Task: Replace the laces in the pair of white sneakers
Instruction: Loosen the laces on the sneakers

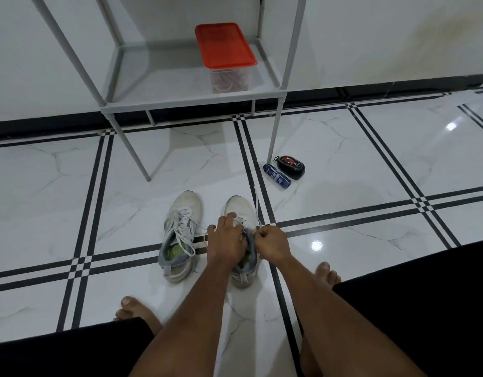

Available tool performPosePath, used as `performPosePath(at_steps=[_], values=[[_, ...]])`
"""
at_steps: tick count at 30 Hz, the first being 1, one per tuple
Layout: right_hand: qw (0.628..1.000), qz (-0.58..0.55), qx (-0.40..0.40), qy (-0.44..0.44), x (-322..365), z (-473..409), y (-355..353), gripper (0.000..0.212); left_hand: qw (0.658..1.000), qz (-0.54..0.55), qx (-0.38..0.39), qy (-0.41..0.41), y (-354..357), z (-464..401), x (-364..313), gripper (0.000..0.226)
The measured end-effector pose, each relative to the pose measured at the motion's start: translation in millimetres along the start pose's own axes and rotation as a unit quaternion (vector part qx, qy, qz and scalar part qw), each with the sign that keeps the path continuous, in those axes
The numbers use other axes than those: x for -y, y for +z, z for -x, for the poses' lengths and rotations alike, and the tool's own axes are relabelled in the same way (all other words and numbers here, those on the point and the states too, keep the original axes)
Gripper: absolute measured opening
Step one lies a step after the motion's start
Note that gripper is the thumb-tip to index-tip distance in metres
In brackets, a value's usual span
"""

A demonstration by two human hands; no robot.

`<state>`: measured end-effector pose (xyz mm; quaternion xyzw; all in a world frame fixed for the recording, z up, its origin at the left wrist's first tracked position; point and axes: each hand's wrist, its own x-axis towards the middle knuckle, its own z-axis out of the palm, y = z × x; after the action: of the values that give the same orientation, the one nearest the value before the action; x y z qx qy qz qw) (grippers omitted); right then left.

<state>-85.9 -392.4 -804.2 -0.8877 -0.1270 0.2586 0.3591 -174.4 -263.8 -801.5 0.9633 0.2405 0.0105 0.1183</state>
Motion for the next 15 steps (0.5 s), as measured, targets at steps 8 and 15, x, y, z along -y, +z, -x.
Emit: performPosePath(at_steps=[8, 15], values=[[1.000, 0.017, 0.004, -0.012, 0.5, 2.6, -3.0, 0.042, 0.995, -0.041, 0.012, 0.094, -5.0, -17.3, 8.1, 0.026], [0.999, 0.047, 0.002, -0.003, 4.9, 1.0, -3.4, 0.038, 0.806, 0.322, -0.243, -0.433, -44.3, -17.4, 11.5, 0.037]])
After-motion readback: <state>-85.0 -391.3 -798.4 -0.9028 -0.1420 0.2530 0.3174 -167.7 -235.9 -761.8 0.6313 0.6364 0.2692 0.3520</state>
